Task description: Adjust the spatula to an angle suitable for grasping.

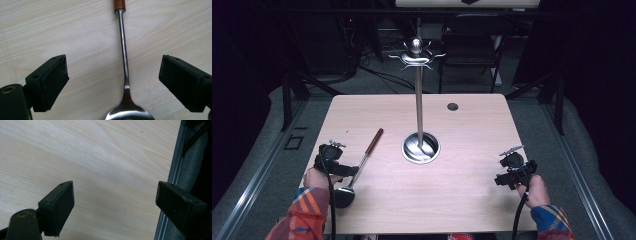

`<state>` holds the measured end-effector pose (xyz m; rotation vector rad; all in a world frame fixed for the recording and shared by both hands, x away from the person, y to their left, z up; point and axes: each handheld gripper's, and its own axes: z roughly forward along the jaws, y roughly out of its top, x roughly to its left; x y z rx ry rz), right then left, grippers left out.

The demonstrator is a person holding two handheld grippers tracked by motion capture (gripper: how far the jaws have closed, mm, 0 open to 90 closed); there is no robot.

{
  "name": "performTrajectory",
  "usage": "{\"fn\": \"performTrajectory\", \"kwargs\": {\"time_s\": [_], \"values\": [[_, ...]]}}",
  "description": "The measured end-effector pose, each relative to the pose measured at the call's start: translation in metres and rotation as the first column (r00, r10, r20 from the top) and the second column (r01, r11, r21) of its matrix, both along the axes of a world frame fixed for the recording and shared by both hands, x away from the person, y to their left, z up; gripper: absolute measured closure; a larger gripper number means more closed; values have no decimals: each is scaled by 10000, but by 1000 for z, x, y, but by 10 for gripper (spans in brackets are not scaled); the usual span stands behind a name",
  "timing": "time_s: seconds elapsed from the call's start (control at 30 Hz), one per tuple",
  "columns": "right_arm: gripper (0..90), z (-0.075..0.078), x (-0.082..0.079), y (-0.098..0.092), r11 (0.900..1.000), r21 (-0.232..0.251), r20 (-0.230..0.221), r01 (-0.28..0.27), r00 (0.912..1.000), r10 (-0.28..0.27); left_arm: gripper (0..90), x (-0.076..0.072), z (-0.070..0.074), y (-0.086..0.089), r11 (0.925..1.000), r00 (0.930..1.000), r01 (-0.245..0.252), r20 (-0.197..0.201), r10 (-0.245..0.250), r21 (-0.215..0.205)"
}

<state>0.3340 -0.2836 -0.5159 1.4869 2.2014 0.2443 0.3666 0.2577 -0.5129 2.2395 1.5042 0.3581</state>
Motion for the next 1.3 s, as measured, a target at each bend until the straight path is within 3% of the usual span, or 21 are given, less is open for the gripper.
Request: {"fn": "performTrajectory", "kwargs": {"time_s": [0.33,0.47,0.63,0.8,0.9,0.93,1.07,1.2,1.3], "values": [[150,-5,0,3,9984,-462,-78,-337,9994,334,76,10,-7,1,9990,9998,-136,-145,130,-415],[150,-5,0,4,9972,-613,-182,-421,9990,411,92,14,-10,-4,9970,9998,94,-188,-109,-774],[150,-7,0,7,9990,-353,-7,-289,9996,289,121,18,-12,-10,9967,9994,233,-246,-252,-772],[150,-6,0,5,9983,-478,-245,-339,9992,328,273,23,-18,-11,9912,9971,638,-331,-680,-1160],[151,-7,1,5,9985,-422,-289,-339,9990,327,330,25,-20,-13,9916,9965,745,-295,-780,-1062],[151,-8,2,6,9985,-434,-404,-324,9987,307,414,27,-22,-15,9919,9952,883,-336,-916,-912],[151,-8,2,7,9986,-427,-375,-307,9989,291,552,34,-29,-19,9914,9929,1060,-463,-1097,-767],[150,-7,1,6,9987,-411,-370,-312,9989,297,669,40,-33,-24,9950,9945,859,-559,-887,-514],[151,-8,2,7,9990,-359,-332,-261,9991,249,733,42,-34,-26,9943,9932,969,-599,-994,-441]]}}
